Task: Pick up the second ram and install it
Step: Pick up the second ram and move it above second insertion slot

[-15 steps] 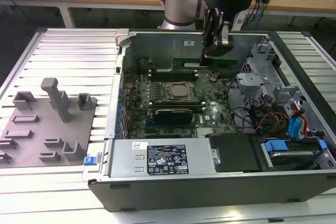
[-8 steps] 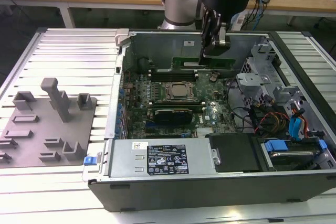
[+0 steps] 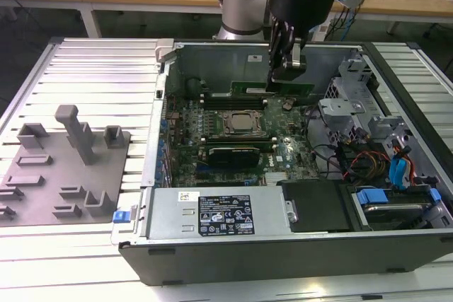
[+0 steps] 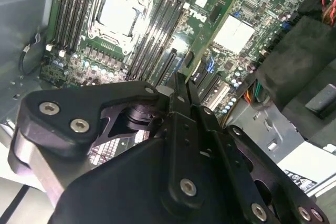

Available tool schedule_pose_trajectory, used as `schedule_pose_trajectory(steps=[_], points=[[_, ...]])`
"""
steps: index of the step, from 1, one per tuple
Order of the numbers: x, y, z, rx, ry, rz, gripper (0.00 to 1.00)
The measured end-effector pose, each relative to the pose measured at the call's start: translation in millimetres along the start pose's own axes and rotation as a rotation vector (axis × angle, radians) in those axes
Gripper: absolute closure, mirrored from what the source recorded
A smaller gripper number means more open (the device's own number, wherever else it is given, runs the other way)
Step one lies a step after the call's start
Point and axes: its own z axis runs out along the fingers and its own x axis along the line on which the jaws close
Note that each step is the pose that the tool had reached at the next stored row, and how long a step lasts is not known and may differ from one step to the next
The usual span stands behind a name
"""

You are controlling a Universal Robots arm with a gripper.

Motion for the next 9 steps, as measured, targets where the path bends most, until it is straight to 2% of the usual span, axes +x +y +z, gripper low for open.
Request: schedule_pose_trajectory(steps=[2,9], points=[[-2.0,-0.4,8.3,-0.0012,-0.0002,0.000,0.87],[-4.3,-1.0,20.6,-0.0022,-0.0001,0.000,0.87]])
